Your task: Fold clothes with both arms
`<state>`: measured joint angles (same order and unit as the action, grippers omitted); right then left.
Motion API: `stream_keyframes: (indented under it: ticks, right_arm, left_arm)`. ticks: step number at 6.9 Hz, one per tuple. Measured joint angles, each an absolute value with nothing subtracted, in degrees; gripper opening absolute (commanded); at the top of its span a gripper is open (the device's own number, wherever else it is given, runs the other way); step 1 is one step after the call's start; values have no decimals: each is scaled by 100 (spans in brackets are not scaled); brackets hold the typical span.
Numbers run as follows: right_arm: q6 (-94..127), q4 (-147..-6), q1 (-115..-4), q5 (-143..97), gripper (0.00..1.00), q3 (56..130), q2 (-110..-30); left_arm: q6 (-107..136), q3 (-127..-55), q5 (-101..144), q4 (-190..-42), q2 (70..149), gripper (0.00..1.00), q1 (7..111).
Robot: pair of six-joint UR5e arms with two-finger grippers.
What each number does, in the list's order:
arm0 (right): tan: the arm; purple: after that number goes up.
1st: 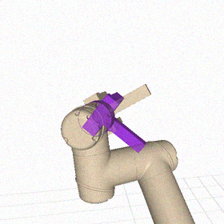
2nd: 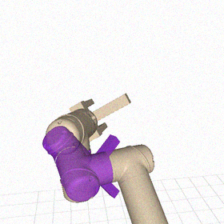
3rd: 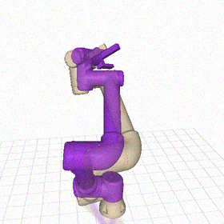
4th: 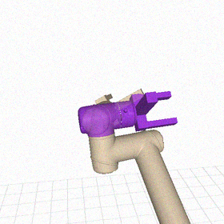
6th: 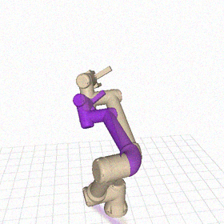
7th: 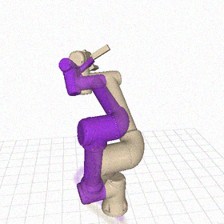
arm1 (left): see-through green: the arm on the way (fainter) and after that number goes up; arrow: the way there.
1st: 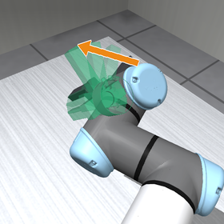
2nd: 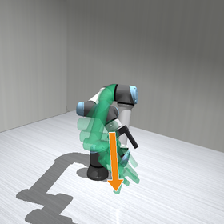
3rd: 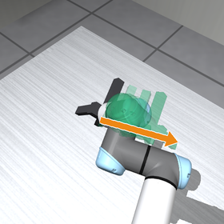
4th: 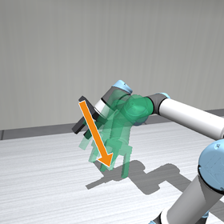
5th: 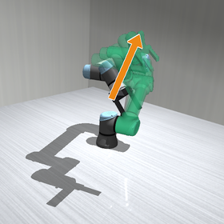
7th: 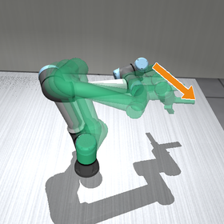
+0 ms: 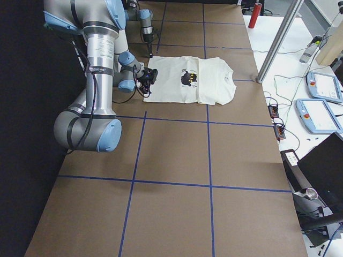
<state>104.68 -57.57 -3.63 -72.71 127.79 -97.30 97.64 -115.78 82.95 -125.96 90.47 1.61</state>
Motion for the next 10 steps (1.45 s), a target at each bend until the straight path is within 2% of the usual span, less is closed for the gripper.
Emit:
stream_keyframes:
  ticks: [2, 6, 7, 8, 10]
  right_arm:
    - [10468, -5757, -362, -7269, 99, 12779, -9730]
    - [10504, -5798, -340, -7245, 98, 12755, -9742]
    - [10654, -5865, -291, -7184, 92, 12747, -9755]
    - [10948, -6033, -215, -7114, 82, 12749, -9760]
    - [11469, -6580, -103, -7067, 79, 12752, -9763]
  left_arm:
    - [9773, -11540, 8283, -12602, 9089, 0, 168]
    - [9759, -11550, 8280, -12604, 9123, 0, 231]
    - [9757, -11560, 8280, -12604, 9129, 0, 272]
    - [9756, -11569, 8277, -12603, 9152, 0, 327]
    - [9756, -11580, 8263, -12611, 9203, 0, 428]
